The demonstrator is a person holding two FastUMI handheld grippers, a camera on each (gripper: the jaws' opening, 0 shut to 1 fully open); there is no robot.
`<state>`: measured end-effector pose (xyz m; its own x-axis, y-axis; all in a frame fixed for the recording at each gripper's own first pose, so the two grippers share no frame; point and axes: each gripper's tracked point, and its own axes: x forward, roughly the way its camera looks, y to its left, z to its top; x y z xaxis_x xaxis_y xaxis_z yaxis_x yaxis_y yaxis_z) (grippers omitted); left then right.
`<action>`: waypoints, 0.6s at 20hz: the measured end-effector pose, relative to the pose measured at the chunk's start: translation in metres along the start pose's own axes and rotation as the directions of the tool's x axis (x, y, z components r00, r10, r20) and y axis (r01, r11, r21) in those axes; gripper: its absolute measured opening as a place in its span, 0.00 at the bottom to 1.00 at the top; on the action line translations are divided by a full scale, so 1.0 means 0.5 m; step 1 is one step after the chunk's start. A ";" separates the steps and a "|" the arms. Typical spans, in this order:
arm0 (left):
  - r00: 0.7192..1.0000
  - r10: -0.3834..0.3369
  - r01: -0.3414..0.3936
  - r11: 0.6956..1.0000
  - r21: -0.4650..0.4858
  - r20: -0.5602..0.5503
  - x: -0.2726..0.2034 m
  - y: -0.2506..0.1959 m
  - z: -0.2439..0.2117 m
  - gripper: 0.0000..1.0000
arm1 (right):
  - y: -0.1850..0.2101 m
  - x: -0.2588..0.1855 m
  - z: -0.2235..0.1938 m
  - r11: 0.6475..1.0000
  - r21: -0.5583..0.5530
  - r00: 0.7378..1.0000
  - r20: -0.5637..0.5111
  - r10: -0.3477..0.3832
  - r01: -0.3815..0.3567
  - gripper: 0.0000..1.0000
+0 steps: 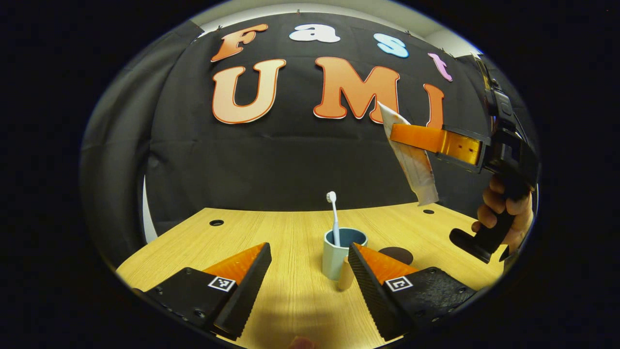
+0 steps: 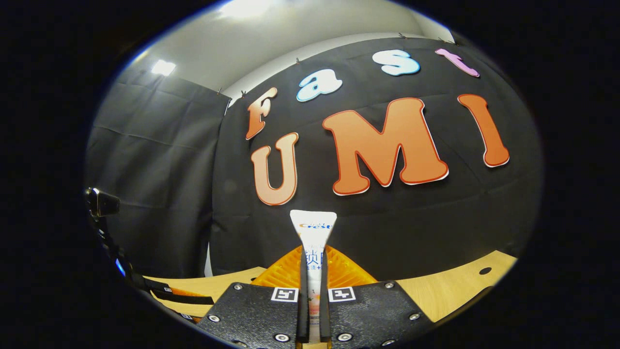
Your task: Put the toothbrush and toothpaste on the desktop into the cup, then pick up the cup and place it on the coaster on the desktop.
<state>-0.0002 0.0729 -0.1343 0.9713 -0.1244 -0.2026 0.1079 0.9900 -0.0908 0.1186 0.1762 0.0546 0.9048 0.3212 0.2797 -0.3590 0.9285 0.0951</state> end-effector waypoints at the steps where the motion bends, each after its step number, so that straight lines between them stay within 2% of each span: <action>1: 1.000 0.009 -0.009 1.000 0.000 -0.002 -0.001 0.010 -0.002 0.96 | 0.004 0.009 -0.007 1.000 0.009 1.000 0.002 0.004 -0.004 0.08; 3: 1.000 0.022 -0.022 1.000 -0.008 -0.004 -0.003 0.027 -0.008 0.96 | 0.013 0.028 -0.025 0.999 0.030 1.000 -0.008 0.014 -0.014 0.08; 4: 1.000 0.027 -0.027 1.000 -0.012 -0.004 -0.005 0.034 -0.010 0.96 | 0.017 0.037 -0.038 0.999 0.038 1.000 -0.015 0.019 -0.018 0.04; 5: 1.000 0.031 -0.031 0.999 -0.016 -0.005 -0.005 0.039 -0.012 0.96 | 0.018 0.046 -0.049 0.999 0.042 1.000 -0.020 0.021 -0.021 0.08; 12: 0.998 0.056 -0.057 0.997 -0.042 -0.027 0.000 0.080 -0.039 0.96 | 0.045 0.104 -0.149 0.997 0.058 0.994 -0.091 0.053 -0.047 0.08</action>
<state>0.0001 0.1113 -0.1571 0.9698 -0.0703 -0.2336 0.0431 0.9919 -0.1196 0.1746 0.2279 0.0002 0.9017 0.3852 0.1965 -0.4142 0.8999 0.1365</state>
